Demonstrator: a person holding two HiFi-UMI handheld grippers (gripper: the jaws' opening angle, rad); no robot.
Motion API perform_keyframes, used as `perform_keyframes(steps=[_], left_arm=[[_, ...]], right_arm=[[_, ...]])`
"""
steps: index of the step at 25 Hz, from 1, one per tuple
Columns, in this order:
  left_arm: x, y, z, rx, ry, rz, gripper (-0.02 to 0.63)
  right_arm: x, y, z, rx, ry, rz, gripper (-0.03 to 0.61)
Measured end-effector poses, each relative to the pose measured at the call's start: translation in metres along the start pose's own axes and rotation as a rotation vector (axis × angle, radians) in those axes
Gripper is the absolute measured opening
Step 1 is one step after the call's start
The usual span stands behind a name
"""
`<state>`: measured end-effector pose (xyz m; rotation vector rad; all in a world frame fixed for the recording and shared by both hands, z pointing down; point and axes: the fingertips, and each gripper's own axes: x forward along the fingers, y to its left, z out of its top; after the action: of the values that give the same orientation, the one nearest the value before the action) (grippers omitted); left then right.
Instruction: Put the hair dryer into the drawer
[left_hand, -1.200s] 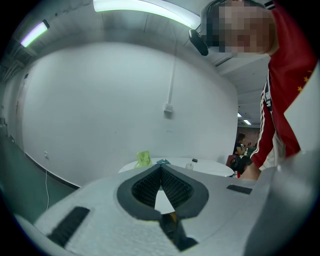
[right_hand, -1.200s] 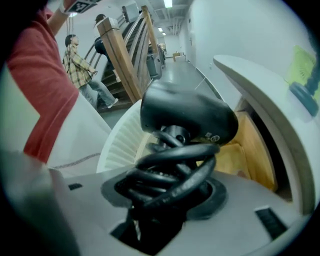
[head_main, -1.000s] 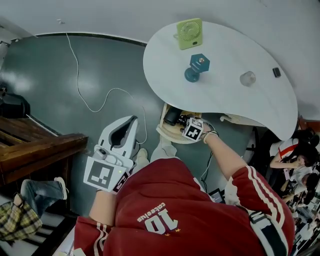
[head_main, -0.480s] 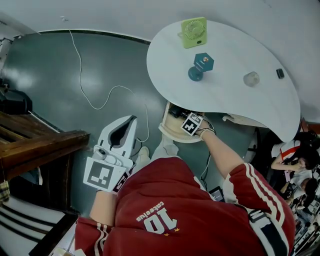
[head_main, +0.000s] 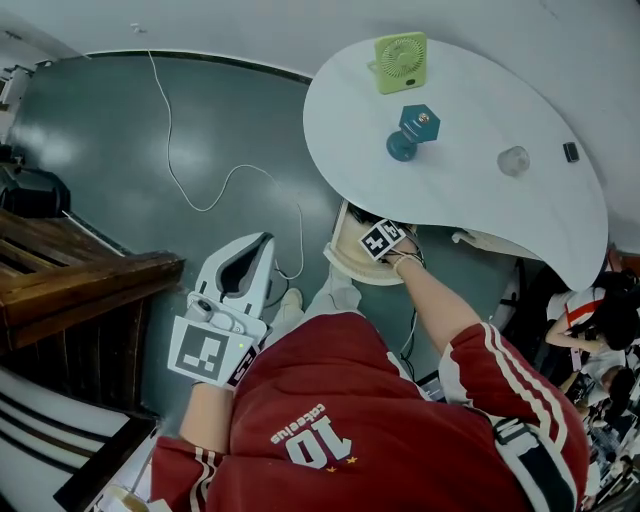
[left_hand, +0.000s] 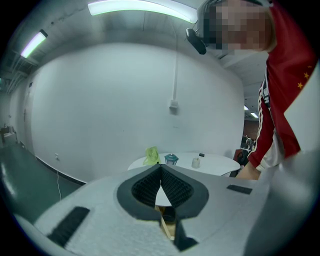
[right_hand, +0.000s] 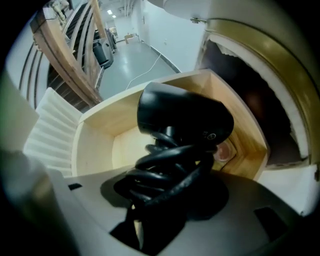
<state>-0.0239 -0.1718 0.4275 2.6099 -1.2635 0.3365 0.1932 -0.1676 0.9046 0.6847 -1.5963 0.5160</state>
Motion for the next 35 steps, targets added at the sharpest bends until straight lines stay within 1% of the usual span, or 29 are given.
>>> perform_keyframes(steps=[3,5,8,11,13,15,18,20,25,29,33,35], left_arm=[[-0.002,0.001,-0.004,-0.01,0.012,0.009,0.0],[-0.005,0.001,-0.006,-0.011,0.017,0.016,0.0],[-0.009,0.002,-0.009,-0.006,0.024,0.026,0.0],[-0.012,0.005,-0.011,-0.012,0.023,0.039,0.0],[-0.013,0.006,-0.012,-0.015,0.02,0.044,0.0],[-0.014,0.006,-0.012,-0.017,0.015,0.046,0.0],[-0.014,0.006,-0.01,-0.021,0.002,0.042,0.0],[-0.013,0.005,-0.008,-0.019,-0.008,0.036,0.0],[-0.009,0.0,-0.004,-0.025,-0.043,0.003,0.0],[-0.007,-0.002,0.0,-0.031,-0.071,-0.034,0.0],[-0.007,-0.005,0.008,-0.027,-0.102,-0.082,0.0],[-0.01,-0.004,0.011,-0.025,-0.116,-0.103,0.0]], right_arm=[[0.006,-0.004,-0.004,0.092,0.023,-0.035,0.252],[0.011,-0.006,0.0,0.111,0.012,-0.05,0.253],[0.017,-0.007,0.01,0.095,-0.024,-0.065,0.261],[0.021,-0.003,0.006,0.077,-0.012,-0.067,0.272],[0.023,-0.002,0.006,0.062,-0.008,-0.068,0.296],[0.022,-0.001,0.008,0.044,-0.013,-0.075,0.299],[0.019,0.002,0.011,0.024,-0.021,-0.078,0.324],[0.014,0.002,0.012,0.022,-0.032,-0.083,0.324],[-0.006,0.004,0.017,-0.021,-0.07,-0.1,0.322],[-0.028,0.007,0.03,-0.052,-0.121,-0.12,0.314],[-0.052,0.015,0.03,-0.091,-0.128,-0.108,0.315],[-0.064,0.02,0.029,-0.092,-0.138,-0.112,0.314]])
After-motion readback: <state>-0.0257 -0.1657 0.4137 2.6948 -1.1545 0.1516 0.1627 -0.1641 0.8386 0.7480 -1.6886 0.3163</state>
